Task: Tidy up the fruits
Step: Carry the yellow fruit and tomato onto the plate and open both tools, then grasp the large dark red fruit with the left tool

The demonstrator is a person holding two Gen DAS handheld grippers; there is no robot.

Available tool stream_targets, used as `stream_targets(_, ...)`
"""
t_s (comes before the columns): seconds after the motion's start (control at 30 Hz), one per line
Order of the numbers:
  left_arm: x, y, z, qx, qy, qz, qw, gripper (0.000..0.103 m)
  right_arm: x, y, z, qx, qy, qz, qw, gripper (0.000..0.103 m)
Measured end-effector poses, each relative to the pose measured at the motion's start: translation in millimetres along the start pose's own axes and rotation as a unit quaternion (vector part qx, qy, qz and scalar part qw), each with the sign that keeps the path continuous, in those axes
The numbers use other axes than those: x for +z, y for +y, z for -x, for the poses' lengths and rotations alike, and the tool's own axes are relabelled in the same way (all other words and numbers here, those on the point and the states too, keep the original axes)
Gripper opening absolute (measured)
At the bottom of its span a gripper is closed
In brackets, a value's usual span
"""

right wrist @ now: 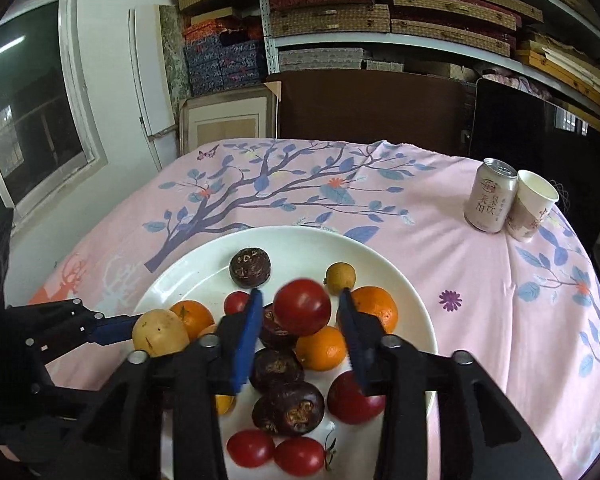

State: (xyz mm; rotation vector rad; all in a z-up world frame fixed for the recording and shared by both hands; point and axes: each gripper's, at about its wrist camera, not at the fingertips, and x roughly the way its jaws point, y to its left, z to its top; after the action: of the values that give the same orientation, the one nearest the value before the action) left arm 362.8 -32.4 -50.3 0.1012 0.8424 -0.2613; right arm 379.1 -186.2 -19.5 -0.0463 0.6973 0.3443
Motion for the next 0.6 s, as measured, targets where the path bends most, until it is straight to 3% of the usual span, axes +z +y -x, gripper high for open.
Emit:
stream_targets(0.1, -3, 0, 12, -0.001, -0.026, 0.001, 0.9997, 0.077, -1, -1, 9, -0.005, -0.011, -0.006, 1.000, 0.055)
stream_targets(0.27, -16, -1, 49, -0.003, -0.057, -0.004, 0.9984, 0.078, -20, -18, 44, 0.006, -0.015, -0.045, 0.999, 0.058)
stream_targets(0.37, -42, -4, 68, -0.005, -0.061, -0.004, 0.9981, 0.093, -49, -20, 68, 0.014, -0.012, -0.053, 0.998, 0.062)
stream_targets(0.5, -85, -18, 77, -0.013, -0.036, -0.021, 0.9991, 0.093, -96, -16, 92, -0.007, -0.025, -0.052, 0.998, 0.062)
stream_targets(0.6, -113, -35, 78, 0.004, -0.017, -0.046, 0.9988, 0.093, -123, -11, 106, -0.040, -0.038, -0.043, 0.998, 0.062)
